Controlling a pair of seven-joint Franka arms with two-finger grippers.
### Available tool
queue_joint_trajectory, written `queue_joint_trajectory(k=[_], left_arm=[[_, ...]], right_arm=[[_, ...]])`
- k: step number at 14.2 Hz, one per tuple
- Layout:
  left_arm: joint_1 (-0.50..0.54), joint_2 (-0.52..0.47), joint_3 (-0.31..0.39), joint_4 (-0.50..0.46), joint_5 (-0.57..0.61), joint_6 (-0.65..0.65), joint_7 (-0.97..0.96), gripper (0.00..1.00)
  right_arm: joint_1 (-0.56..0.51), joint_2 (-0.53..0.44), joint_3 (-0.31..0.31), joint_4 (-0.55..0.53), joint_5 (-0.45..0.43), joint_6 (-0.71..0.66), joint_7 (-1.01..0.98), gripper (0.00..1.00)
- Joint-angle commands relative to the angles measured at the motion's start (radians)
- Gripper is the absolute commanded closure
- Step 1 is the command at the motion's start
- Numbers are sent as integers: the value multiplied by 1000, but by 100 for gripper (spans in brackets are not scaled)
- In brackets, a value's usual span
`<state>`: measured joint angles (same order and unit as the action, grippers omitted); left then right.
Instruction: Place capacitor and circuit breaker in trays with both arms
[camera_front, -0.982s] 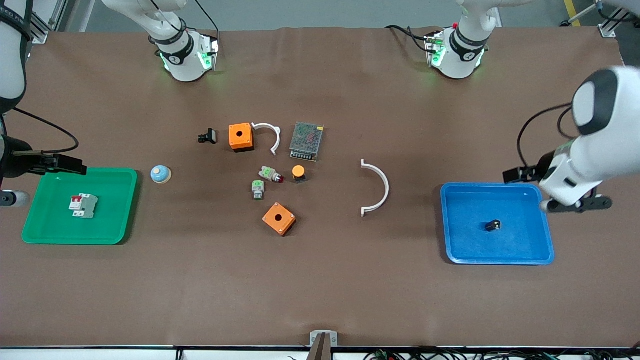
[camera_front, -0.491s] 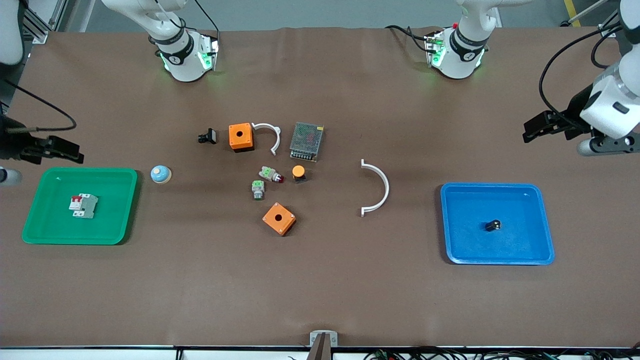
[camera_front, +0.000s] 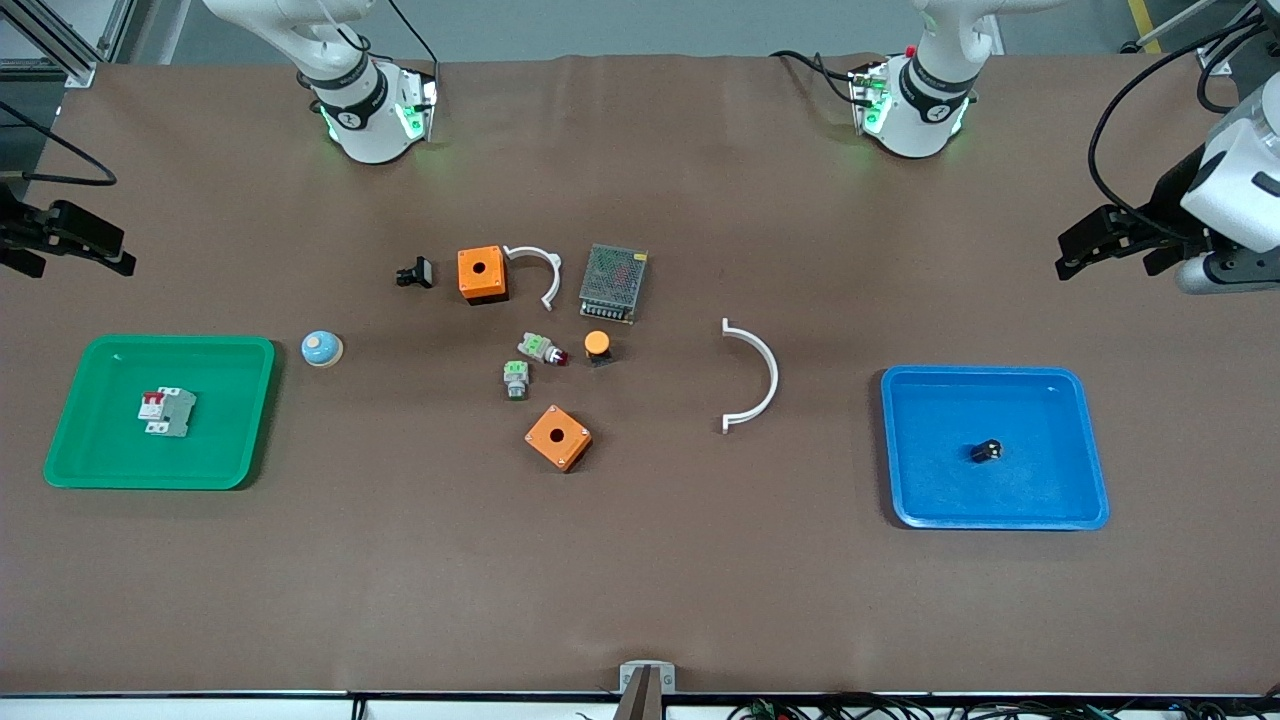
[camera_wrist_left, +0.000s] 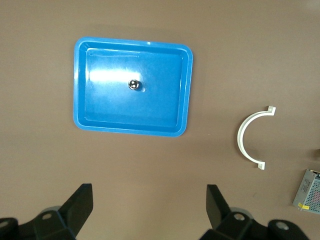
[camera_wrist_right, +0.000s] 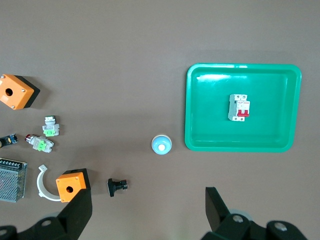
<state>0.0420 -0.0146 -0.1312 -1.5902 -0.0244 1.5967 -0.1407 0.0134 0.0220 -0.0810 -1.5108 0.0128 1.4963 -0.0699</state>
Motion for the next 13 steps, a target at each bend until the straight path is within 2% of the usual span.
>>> queue_joint_trajectory(k=[1, 4, 13], left_arm=[[10, 15, -4, 56, 1, -9, 16, 0], [10, 22, 2, 70, 0, -9, 65, 0], [10, 28, 4, 73, -5, -8, 59, 0]], right_arm=[[10, -39, -2, -44, -4, -1, 1, 0], [11, -82, -2, -101, -4, 13, 1, 0], [10, -116, -3, -101, -4, 4, -1, 0]])
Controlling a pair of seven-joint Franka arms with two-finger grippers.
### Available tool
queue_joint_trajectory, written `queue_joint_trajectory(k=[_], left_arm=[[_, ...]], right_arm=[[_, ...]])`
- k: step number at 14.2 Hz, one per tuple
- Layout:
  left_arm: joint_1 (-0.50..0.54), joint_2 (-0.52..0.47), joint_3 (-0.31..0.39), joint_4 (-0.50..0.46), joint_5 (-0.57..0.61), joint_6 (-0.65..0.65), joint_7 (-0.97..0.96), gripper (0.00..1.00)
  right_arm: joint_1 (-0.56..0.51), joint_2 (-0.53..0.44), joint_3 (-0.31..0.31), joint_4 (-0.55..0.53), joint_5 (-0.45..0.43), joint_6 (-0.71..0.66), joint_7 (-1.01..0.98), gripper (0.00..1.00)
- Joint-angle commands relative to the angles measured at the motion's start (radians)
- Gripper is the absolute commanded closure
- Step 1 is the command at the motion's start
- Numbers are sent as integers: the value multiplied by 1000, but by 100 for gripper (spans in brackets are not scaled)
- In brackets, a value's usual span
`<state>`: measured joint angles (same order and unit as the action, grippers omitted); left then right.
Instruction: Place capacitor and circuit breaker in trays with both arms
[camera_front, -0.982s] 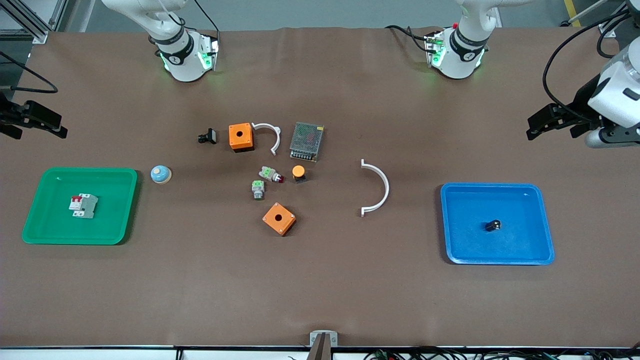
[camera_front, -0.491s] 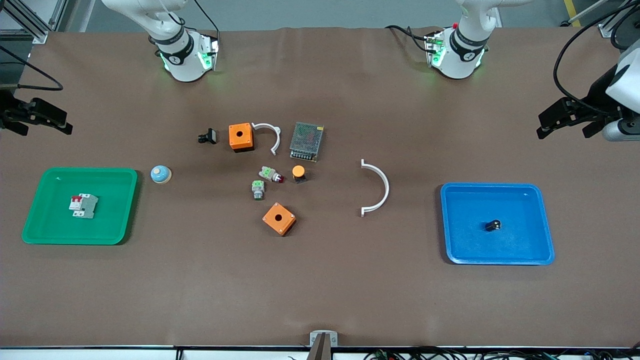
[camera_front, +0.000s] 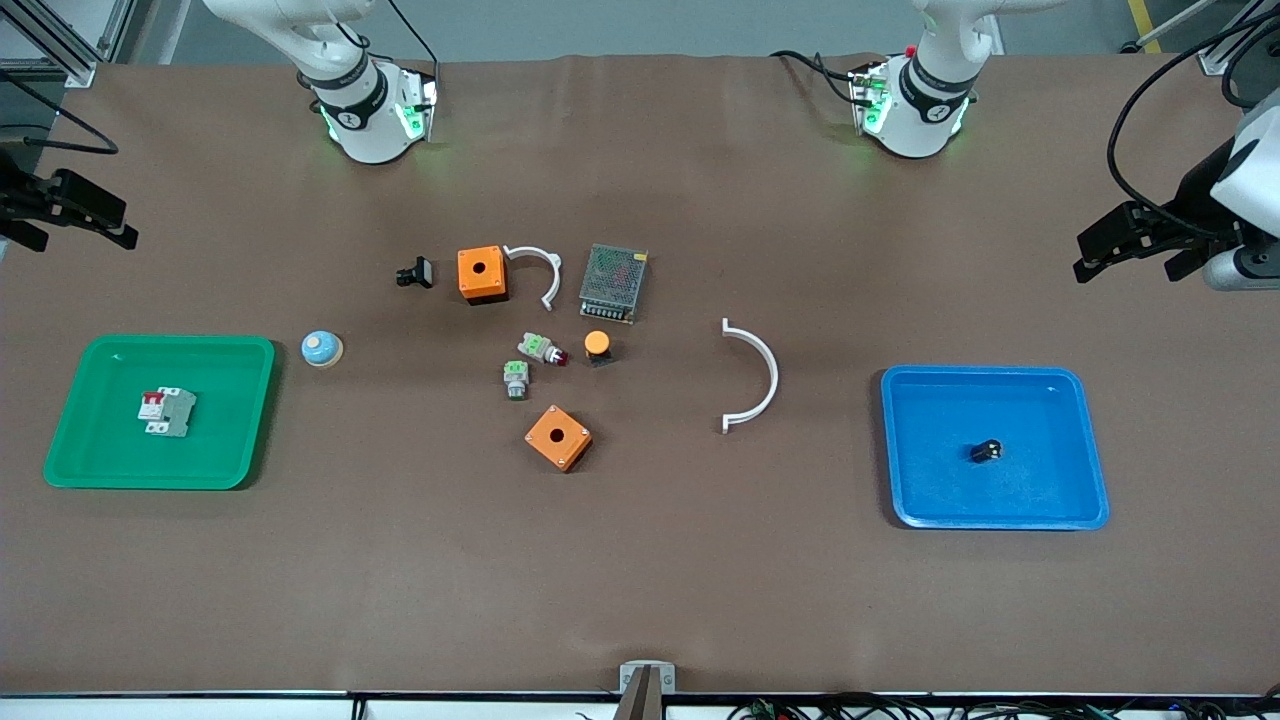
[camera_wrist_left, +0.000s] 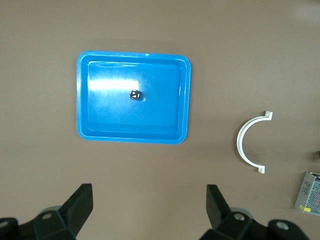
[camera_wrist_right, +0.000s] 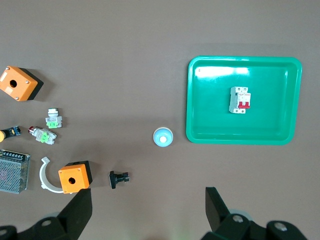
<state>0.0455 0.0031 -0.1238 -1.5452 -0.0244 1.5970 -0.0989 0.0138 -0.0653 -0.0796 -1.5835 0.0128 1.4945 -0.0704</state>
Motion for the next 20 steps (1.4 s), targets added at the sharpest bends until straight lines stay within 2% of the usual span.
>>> queue_joint_trajectory(k=[1, 20], left_arm=[[7, 11, -3, 28, -5, -8, 18, 0], [10, 14, 0, 36, 1, -8, 45, 0]], right_arm=[[8, -28, -5, -30, -4, 4, 0, 0], [9, -33, -5, -30, -5, 6, -5, 0]])
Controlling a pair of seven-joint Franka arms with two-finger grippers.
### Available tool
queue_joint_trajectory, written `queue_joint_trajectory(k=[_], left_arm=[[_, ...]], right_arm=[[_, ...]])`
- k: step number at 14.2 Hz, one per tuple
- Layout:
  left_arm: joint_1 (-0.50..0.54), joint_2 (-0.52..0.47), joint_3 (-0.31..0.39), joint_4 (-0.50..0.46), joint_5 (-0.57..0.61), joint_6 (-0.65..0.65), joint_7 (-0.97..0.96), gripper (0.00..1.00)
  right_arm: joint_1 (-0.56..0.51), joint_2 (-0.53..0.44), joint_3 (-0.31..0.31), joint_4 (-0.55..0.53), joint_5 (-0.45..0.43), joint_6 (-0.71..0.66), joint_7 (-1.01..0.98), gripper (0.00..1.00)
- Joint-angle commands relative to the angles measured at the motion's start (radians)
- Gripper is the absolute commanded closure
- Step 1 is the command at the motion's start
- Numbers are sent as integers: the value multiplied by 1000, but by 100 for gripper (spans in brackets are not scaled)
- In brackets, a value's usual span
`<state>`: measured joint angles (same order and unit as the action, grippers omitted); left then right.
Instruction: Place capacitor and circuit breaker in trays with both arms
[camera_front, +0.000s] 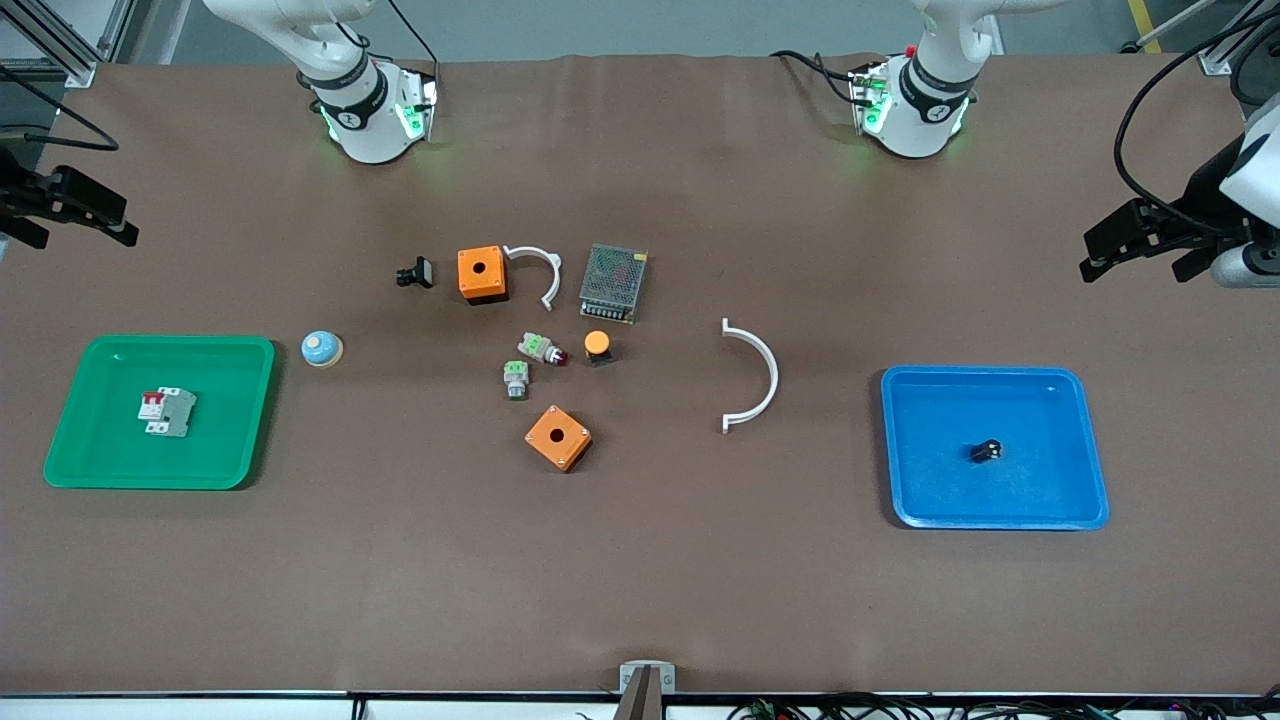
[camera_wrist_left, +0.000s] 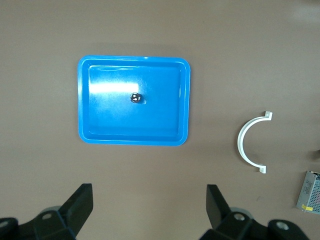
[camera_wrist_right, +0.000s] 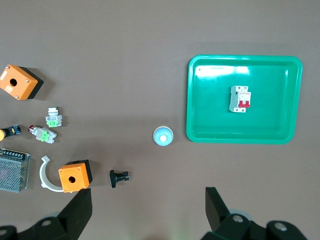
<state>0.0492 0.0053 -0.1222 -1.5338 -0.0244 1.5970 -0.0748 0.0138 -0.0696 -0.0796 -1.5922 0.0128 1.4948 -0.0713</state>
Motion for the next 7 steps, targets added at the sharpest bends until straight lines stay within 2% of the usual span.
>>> queue_joint_trajectory(k=[1, 7], left_arm=[[6, 12, -2, 24, 1, -8, 20, 0], [6, 12, -2, 24, 1, -8, 20, 0]], right_arm=[[8, -27, -5, -22, -5, 4, -4, 0], [9, -27, -5, -22, -5, 10, -4, 0]])
